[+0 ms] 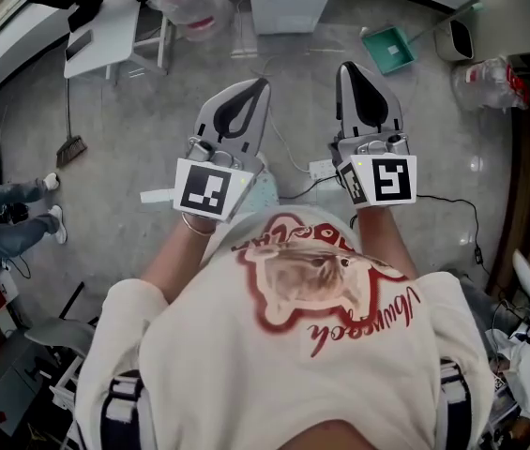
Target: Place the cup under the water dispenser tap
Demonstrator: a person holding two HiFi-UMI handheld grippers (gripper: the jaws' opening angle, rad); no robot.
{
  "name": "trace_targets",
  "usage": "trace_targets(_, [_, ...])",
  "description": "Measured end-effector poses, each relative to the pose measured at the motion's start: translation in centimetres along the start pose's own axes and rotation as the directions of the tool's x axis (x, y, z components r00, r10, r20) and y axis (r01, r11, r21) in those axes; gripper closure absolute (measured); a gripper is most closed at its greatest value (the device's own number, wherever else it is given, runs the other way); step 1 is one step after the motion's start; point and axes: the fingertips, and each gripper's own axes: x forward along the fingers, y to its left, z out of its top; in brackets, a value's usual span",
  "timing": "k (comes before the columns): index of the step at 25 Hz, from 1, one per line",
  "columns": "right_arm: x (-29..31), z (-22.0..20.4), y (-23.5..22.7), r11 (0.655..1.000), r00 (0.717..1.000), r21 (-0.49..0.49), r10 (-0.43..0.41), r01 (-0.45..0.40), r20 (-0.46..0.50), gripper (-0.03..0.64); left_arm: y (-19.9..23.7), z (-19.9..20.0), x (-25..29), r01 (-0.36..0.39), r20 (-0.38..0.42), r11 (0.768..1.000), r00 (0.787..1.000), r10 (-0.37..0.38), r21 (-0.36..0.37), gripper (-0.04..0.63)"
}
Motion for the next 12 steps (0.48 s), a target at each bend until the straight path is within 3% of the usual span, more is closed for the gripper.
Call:
trace_targets(7, [-11.0, -0.9, 0.8, 0.994, 0.994, -0.023, 0.105, -0.105, -0.015, 0.592, -11.4, 0.1, -3.4, -0.059, 0.100, 0.998, 0.993, 0.059, 0.002, 0.574])
trace_targets(12, [-16.2, -0.7, 1.7, 0.987, 0.986, 0.010, 0.164, -0.163, -0.041, 0.592, -17.5, -0.8, -7.4, -0.103, 0.034, 0.994, 0.994, 0.104, -0.029, 0.575])
